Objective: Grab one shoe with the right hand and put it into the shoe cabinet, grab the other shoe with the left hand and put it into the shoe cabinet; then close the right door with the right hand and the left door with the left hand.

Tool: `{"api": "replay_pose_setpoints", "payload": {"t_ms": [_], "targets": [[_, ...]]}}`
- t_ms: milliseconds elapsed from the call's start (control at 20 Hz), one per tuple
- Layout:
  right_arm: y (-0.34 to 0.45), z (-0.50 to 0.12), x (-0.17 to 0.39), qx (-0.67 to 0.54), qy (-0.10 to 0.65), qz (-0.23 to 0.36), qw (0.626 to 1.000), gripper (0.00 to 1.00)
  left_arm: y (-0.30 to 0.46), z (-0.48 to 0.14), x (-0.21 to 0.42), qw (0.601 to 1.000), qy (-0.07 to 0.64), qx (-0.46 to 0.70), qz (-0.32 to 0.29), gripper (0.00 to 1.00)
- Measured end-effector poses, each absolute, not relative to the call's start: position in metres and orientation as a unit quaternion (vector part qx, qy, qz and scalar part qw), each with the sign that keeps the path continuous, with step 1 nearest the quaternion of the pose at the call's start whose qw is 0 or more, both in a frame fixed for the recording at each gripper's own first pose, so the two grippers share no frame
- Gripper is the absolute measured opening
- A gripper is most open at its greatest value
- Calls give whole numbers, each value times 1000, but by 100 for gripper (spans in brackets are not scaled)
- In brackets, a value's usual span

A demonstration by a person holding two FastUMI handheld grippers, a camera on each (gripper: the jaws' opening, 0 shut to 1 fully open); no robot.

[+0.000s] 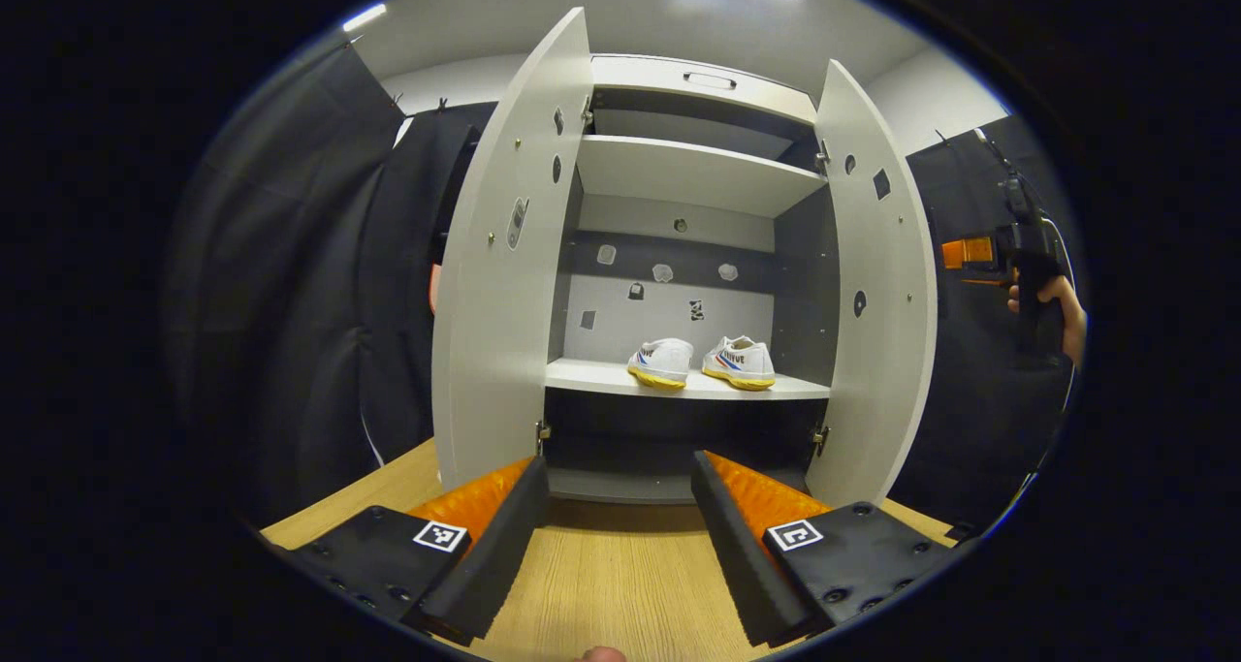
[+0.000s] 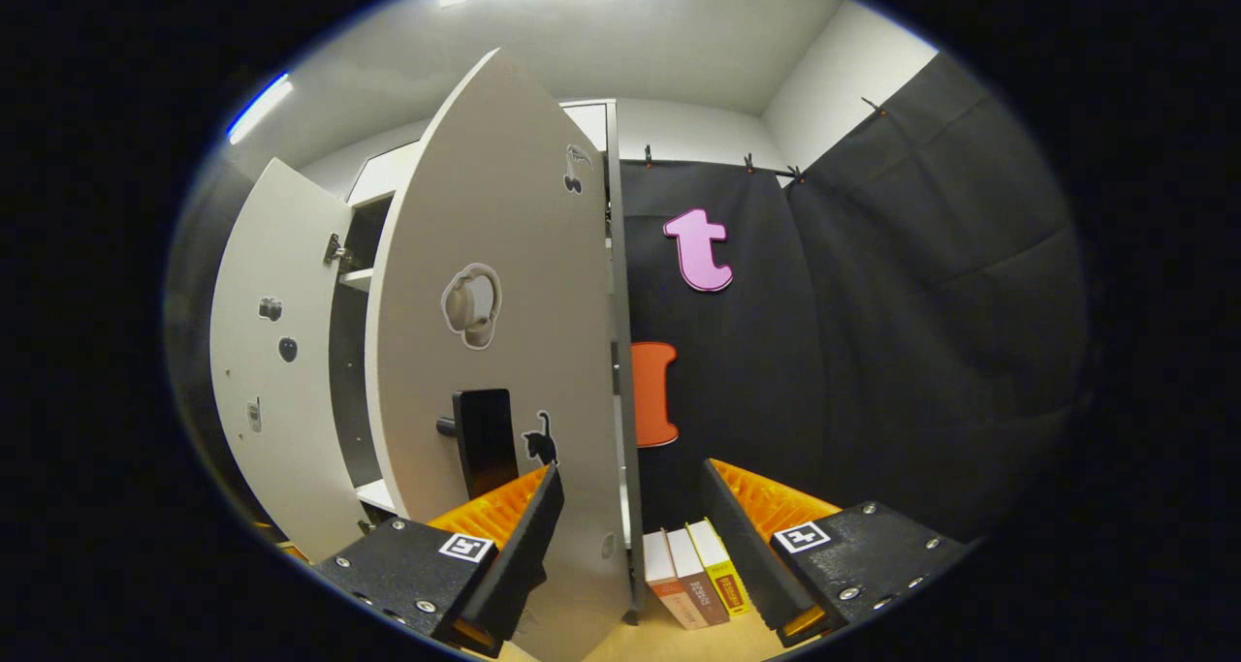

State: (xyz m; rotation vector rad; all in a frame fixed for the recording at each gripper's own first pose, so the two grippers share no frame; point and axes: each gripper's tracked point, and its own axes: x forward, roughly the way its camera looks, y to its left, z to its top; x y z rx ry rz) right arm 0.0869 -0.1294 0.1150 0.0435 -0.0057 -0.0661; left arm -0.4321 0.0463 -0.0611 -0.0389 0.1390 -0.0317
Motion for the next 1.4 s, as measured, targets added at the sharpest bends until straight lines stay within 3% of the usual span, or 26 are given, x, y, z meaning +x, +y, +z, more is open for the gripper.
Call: {"api": "replay_pose_setpoints", "payload": {"t_ms": [400,450,500,750,1400], "targets": [[-61,109,122,35,-2,28,999,90,80,-62,-440,997,72,-18,16,99],[-50,108,130,40,-4,38,998,99,83,-61,-442,997,71,-18,19,99],[-40,108,139,43,-6,43,998,92,87,-61,-443,997,71,-18,23,97],[-18,110,157,20,-20,42,999,91,104,-60,-446,997,70,-17,41,97],[-41,88,53,30,-26,15,999,92,83,-50,-434,998,65,-16,15,97]]}}
